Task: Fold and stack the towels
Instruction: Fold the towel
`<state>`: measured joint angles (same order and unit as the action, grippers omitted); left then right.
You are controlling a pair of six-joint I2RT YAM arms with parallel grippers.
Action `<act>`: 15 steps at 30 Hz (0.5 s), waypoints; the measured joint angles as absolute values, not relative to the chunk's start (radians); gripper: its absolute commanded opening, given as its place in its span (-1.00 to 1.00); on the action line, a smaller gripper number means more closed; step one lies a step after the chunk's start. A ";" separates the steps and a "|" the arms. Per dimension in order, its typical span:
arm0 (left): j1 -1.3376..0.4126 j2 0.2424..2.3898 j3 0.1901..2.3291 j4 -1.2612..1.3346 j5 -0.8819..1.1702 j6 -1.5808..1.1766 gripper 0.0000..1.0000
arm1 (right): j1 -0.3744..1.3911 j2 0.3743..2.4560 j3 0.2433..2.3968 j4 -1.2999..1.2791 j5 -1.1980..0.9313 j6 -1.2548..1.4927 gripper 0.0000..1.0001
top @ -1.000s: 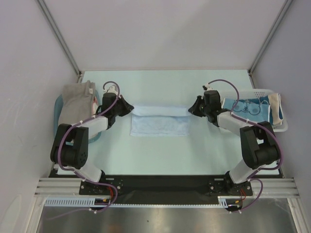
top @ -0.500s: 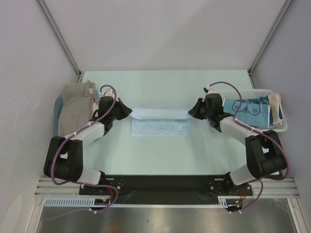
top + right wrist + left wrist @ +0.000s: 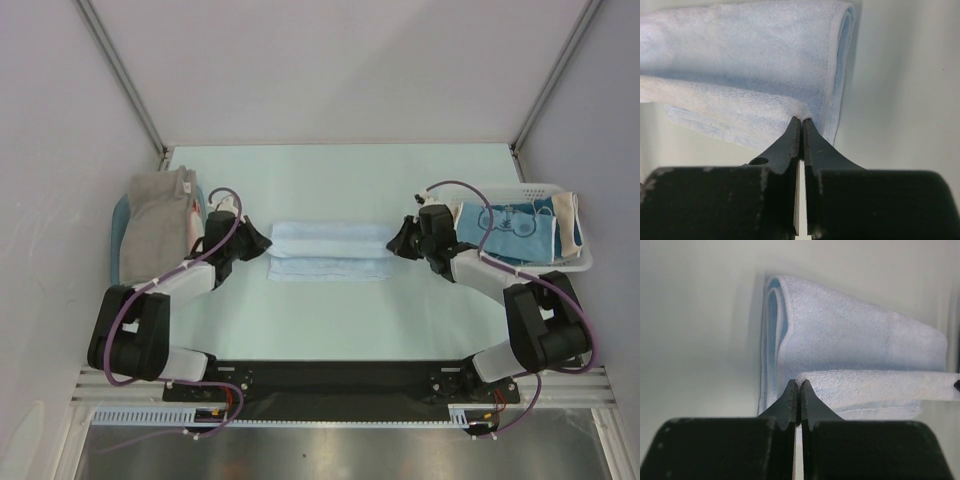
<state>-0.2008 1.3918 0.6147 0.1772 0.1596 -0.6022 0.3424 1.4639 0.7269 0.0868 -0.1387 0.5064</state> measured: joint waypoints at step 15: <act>-0.234 1.291 0.506 0.173 0.129 -0.602 -0.25 | 0.361 1.382 0.613 0.076 -0.120 0.519 -0.05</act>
<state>-0.2337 1.2915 0.5060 0.1734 0.1291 -0.6022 0.3614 1.3815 0.6132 0.0765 -0.1196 0.5194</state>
